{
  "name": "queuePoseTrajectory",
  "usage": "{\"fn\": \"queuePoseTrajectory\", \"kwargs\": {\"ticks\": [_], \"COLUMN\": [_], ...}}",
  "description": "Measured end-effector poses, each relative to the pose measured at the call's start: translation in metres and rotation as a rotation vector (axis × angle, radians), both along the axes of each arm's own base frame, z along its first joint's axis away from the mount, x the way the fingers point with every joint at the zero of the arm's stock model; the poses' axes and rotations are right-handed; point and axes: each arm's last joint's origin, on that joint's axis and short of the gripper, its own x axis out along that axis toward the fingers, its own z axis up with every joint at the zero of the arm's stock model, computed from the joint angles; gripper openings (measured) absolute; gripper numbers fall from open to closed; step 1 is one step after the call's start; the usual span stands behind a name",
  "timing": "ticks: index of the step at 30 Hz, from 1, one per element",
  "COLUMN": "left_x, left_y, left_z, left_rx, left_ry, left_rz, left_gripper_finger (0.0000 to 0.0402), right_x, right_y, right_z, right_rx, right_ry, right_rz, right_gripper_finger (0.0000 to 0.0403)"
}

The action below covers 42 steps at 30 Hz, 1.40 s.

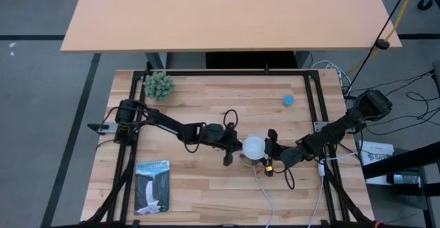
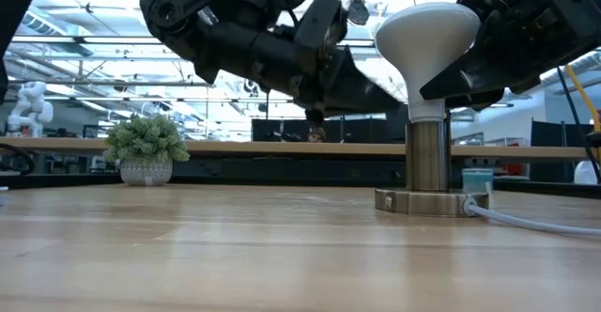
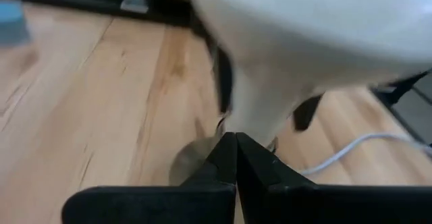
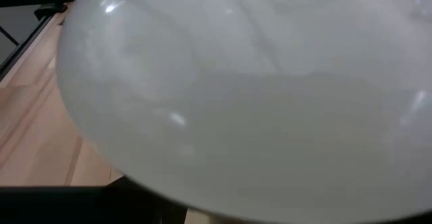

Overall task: Screw lightbulb
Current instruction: Insert the lightbulb into the desk lamp

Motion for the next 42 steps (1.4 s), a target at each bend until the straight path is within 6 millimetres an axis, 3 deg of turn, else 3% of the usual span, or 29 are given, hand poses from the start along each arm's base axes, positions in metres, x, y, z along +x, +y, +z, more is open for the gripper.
{"fn": "queuePoseTrajectory", "kwargs": {"ticks": [4, 7, 17, 34, 42], "left_x": [-0.002, -0.003, 0.0, 0.002, 0.002], "left_y": [0.001, -0.004, -0.005, -0.003, 0.003], "left_z": [-0.005, -0.006, 0.004, 0.005, 0.0], "left_rx": [-0.017, -0.066, -0.032, -0.007, 0.039], "left_ry": [0.062, 0.083, -0.041, -0.079, -0.032], "left_rz": [0.028, -0.115, -0.156, -0.094, 0.069], "left_gripper_finger": [0.0, 0.0, 0.0, 0.0, 0.0], "right_x": [0.0, 0.0, 0.0, 0.0, 0.0], "right_y": [0.0, 0.0, 0.0, 0.0, 0.0], "right_z": [0.0, 0.0, 0.0, 0.0, 0.0], "right_rx": [0.003, 0.003, 0.003, 0.002, 0.029], "right_ry": [0.0, -0.001, 0.0, 0.0, -0.01], "right_rz": [-0.001, -0.001, -0.001, -0.004, -0.009], "right_gripper_finger": [0.0201, 0.0201, 0.0201, 0.0201, 0.0201]}}
